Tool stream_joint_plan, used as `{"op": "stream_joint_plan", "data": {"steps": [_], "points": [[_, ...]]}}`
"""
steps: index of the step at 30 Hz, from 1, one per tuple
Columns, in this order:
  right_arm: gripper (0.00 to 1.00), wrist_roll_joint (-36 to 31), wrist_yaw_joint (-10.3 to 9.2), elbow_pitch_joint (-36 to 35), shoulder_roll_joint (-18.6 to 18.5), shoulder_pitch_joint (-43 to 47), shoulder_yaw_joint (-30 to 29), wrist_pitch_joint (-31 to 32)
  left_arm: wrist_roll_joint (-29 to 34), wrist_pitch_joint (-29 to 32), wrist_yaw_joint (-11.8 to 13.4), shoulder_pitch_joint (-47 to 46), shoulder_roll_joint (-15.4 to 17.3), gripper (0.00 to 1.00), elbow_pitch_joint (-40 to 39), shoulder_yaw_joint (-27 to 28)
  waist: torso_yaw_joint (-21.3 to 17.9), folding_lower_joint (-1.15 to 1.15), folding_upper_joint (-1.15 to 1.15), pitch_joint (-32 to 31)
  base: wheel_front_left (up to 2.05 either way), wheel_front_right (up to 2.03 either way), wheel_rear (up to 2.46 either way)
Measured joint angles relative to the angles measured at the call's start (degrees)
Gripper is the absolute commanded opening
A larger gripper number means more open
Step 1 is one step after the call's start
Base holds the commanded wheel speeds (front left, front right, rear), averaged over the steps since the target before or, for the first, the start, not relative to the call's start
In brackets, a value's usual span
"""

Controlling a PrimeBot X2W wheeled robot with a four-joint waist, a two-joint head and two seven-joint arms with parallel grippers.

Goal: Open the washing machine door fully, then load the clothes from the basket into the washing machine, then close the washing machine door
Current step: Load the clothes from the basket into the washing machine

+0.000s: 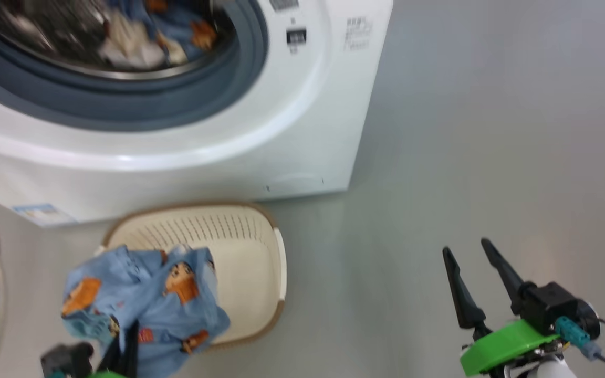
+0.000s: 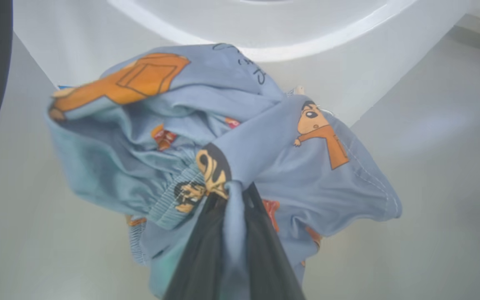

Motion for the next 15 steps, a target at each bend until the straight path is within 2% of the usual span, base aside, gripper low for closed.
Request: {"op": "stream_joint_plan", "data": {"steps": [8, 12, 15], "points": [[1.0, 0.2, 0.0, 1.5, 0.1, 4.3, 0.0, 0.0, 7.1, 0.0, 1.5, 11.9, -3.0, 0.0, -10.1, 6.8, 0.9, 0.0, 0.0, -11.0, 0.0, 0.0, 0.0], [1.0, 0.8, 0.0, 1.6, 0.1, 4.6, 0.3, 0.0, 9.9, 0.0, 1.4, 15.0, -4.9, 0.0, -14.5, 10.1, 0.9, 0.0, 0.0, -15.2, 0.0, 0.0, 0.0], [1.0, 1.5, 0.0, 1.7, 0.1, 5.2, 0.3, 0.0, 11.7, 0.0, 0.4, 16.6, -6.2, 0.0, -16.6, 11.8, 0.8, 0.0, 0.0, -17.6, 0.0, 0.0, 0.0]]}}
